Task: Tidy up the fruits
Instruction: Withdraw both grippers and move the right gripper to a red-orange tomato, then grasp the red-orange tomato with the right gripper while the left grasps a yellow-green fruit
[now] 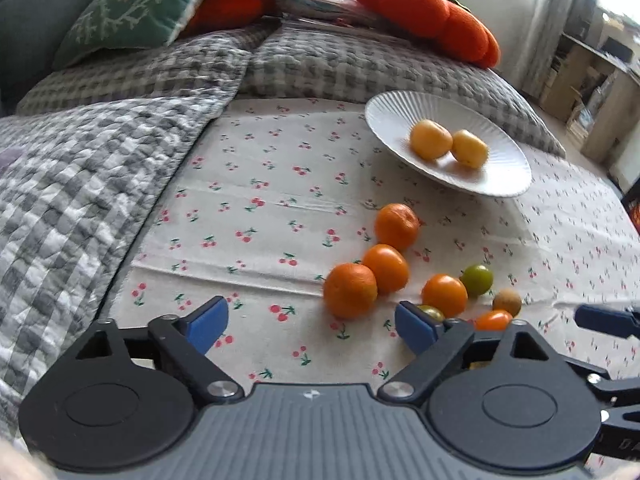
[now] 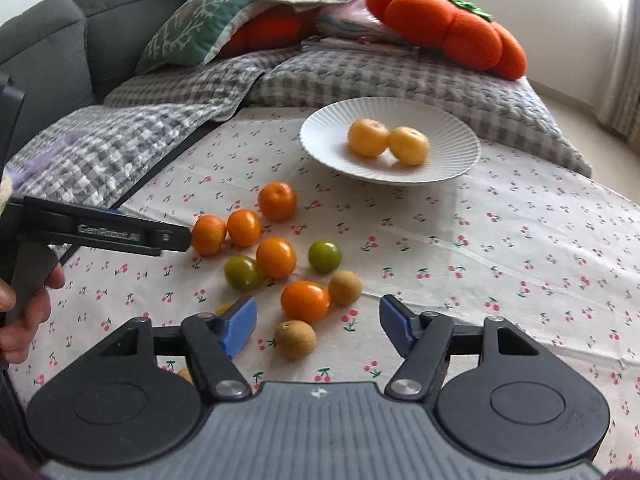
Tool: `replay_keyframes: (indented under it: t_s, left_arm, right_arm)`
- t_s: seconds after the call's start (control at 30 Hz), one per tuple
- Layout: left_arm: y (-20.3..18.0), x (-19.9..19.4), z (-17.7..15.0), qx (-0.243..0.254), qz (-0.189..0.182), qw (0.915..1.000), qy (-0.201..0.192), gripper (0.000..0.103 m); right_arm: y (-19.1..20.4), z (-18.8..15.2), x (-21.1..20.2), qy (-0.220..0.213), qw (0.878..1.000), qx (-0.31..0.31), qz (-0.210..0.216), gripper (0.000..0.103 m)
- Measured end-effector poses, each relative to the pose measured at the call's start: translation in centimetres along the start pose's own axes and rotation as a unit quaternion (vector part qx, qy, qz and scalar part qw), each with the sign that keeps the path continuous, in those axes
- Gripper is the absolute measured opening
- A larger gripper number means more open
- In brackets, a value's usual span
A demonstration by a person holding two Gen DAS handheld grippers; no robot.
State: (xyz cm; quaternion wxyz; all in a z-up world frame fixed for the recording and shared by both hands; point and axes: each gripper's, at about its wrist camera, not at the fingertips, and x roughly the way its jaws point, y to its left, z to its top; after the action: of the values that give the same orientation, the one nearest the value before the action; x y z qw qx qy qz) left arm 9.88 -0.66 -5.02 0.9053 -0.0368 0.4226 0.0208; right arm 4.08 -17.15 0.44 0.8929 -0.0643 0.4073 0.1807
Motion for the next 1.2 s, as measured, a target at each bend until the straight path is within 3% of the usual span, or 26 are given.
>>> replay_keyframes:
  t_s: [0.27, 0.37, 0.6, 0.77, 0.93, 1.2]
  left_arm:
    - [-0.7, 0.4, 0.1, 0.027, -0.004, 0.9996, -0.006, 0.072]
    - [-0.8, 0.2, -0.1, 0.028, -0.024, 0.9993, 0.0, 0.068]
    - [-0.9, 0.6, 0.1, 0.027, -0.019, 0.9995, -0.002, 0.067]
    - [-1.3, 0.1, -0.7, 0.034, -0.052, 0.9981, 0.005, 0.066]
    - [-1.3, 0.1, -1.0, 0.034, -0.049, 0.9982, 0.011, 0.066]
    - [-1.0, -0.5, -1.3, 0.022, -0.083, 0.9962, 0.015, 0.066]
  right_arm:
    - [-0.3, 0.0, 0.7, 0.011, 1.0, 0.018, 0.017, 0.058]
    - [0.0, -0.1, 0.9, 0.018, 0.999, 0.013, 0.023, 0.057]
    - [0.4, 0.2, 2.4, 0.027, 0.999, 0.011, 0.02, 0.053]
    - [0.8, 0.4, 3.8, 0.037, 0.999, -0.008, 0.015, 0.047]
    - [0.9, 0.2, 5.0, 0.05, 0.998, -0.023, 0.005, 0.032]
    - [0.6, 0.8, 3.9, 0.044, 0.999, -0.014, 0.017, 0.031]
